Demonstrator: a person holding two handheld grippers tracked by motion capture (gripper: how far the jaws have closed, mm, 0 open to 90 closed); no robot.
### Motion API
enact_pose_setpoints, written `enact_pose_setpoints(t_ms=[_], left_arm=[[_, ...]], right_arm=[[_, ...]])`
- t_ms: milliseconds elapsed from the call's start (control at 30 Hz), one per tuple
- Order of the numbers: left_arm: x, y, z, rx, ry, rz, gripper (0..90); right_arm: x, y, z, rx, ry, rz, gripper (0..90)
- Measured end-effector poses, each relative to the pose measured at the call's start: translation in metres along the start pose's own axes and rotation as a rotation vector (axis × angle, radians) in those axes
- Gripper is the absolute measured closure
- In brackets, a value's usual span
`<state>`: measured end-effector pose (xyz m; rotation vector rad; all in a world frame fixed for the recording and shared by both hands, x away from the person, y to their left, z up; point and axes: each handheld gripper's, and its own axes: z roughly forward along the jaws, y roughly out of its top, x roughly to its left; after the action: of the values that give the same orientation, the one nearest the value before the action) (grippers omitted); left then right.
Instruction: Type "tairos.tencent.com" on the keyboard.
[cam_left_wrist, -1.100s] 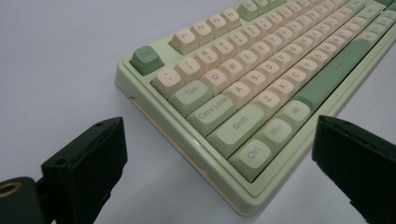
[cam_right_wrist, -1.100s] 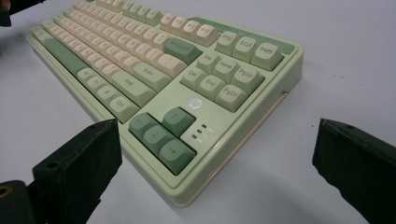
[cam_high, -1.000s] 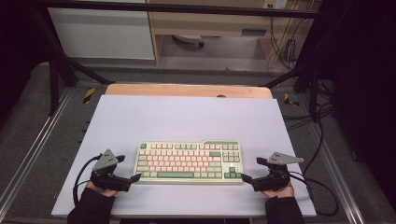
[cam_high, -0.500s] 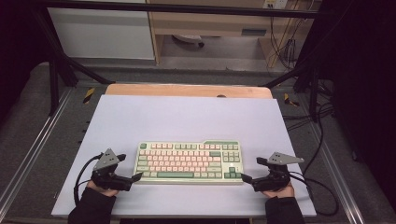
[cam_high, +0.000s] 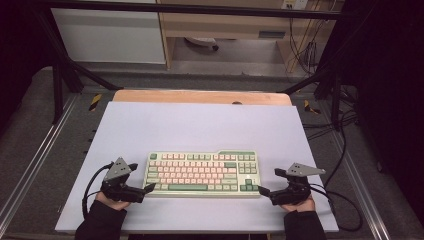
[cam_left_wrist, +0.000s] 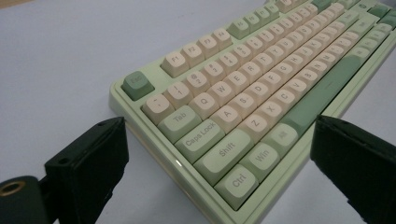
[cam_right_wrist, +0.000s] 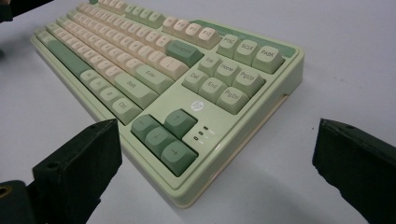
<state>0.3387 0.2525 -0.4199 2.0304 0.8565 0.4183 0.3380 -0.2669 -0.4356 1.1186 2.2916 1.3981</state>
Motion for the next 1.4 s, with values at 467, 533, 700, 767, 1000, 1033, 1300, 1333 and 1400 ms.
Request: enact_pose_setpoints(t_ms=[467, 533, 700, 767, 1000, 1033, 1300, 1333, 1400], left_arm=[[-0.013, 0.014, 0.008, 0.015, -0.008, 0.005, 21.1], [-0.015, 0.015, 0.009, 0.011, -0.021, -0.002, 25.5], [-0.018, 0.020, 0.012, 0.003, -0.041, -0.017, 37.8], [-0.019, 0.023, 0.013, 0.006, -0.036, -0.008, 40.1], [-0.026, 0.031, 0.021, 0.021, -0.052, -0.005, 54.8], [-0.027, 0.032, 0.023, 0.029, -0.049, -0.004, 56.2], [-0.036, 0.045, 0.035, 0.036, -0.064, 0.004, 66.5], [-0.038, 0.047, 0.037, 0.038, -0.065, 0.007, 69.5], [-0.040, 0.049, 0.041, 0.039, -0.074, 0.009, 70.8]], right_arm=[[0.001, 0.000, 0.000, 0.004, 0.000, 0.001, 2.0], [0.001, 0.000, 0.000, 0.003, 0.000, 0.001, 2.0], [0.001, -0.001, 0.001, 0.007, -0.001, 0.003, 2.0], [0.001, -0.001, 0.001, 0.006, -0.001, 0.002, 2.0], [0.001, -0.001, 0.001, 0.010, 0.002, -0.002, 2.0], [0.001, -0.001, 0.001, 0.011, 0.002, -0.001, 2.0], [0.001, -0.001, 0.001, 0.012, 0.003, -0.002, 2.0], [0.001, -0.001, 0.001, 0.011, 0.004, -0.002, 2.0], [0.001, -0.001, 0.001, 0.011, 0.003, -0.004, 2.0]])
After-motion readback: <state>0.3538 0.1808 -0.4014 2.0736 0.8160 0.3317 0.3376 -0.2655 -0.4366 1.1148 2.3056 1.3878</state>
